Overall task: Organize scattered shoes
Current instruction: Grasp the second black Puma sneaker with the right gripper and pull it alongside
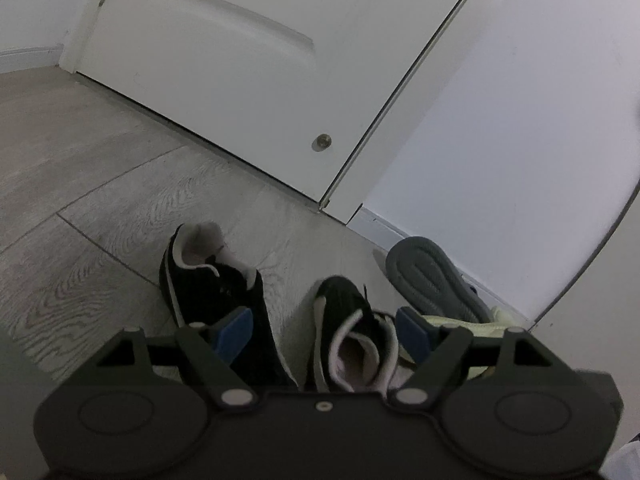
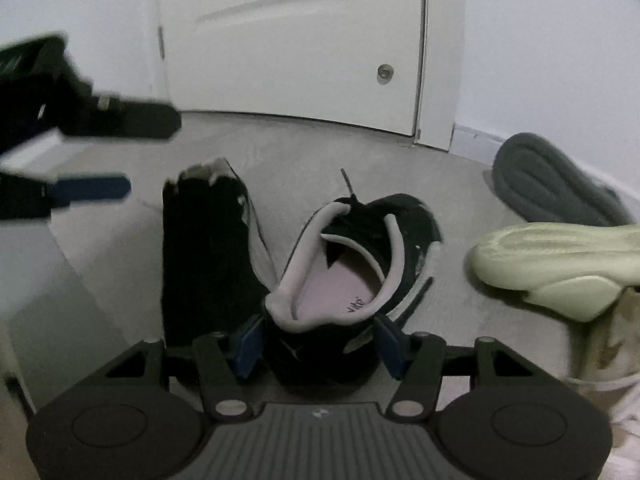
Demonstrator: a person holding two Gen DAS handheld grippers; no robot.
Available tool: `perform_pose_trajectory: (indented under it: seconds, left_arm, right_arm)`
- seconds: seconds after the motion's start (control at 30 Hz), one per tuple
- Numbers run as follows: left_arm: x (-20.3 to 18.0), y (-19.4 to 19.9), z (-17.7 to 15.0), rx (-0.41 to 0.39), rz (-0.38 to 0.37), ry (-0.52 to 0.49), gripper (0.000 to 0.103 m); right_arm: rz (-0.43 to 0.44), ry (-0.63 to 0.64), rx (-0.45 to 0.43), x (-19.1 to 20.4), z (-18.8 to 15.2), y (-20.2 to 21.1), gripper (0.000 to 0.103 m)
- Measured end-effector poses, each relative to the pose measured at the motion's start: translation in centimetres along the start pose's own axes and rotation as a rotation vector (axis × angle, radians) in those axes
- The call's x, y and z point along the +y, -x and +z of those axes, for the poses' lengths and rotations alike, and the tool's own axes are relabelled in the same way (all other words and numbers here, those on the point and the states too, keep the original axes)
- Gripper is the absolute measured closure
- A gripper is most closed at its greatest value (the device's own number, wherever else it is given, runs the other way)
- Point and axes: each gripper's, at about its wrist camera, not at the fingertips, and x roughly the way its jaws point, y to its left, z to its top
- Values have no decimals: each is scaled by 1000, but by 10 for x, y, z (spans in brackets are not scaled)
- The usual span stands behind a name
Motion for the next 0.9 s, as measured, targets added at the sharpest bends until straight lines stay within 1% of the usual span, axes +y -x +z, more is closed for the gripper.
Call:
perform_pose_trajectory:
  seconds: [0.13, 0.17, 0.2, 0.23, 0.27, 0.3, 0.33, 0.4, 0.57, 0.63, 0.8, 0.9]
  left_arm:
    - [3, 2, 1, -13, -8, 25, 24]
    - [3, 1, 1, -13, -10, 26, 24]
    - [3, 1, 2, -13, -11, 25, 24]
    - [2, -1, 2, -10, -12, 19, 24]
    - [1, -2, 2, -6, -14, 13, 24]
    - [0, -3, 2, -2, -16, 6, 24]
    - [-1, -4, 2, 2, -16, -3, 24]
    - [-2, -4, 2, 2, -18, -6, 24]
    - [2, -5, 2, 1, -17, 25, 24]
    - [1, -5, 2, -2, -16, 23, 24]
    - [-1, -3, 3, -18, -16, 22, 24]
    - [2, -4, 3, -28, 7, 42, 24]
  right_arm:
    - [36, -56, 3, -11, 9, -8, 43]
    - [33, -65, -1, -16, 9, -6, 43]
    - [26, -57, 3, -19, 6, -1, 47]
    - [18, -39, 14, -20, 3, 1, 56]
    - [20, -31, 23, -20, 1, 1, 61]
    - [37, -13, 57, -21, -4, 0, 78]
    - [40, -11, 61, -21, -5, 0, 94]
    - [63, -5, 92, -18, -9, -6, 96]
    - [67, -7, 83, -8, -3, -19, 96]
    - [71, 5, 77, -5, 1, -26, 96]
    - [81, 15, 52, 0, 18, -53, 97]
    - [97, 20, 52, 3, 34, -74, 99]
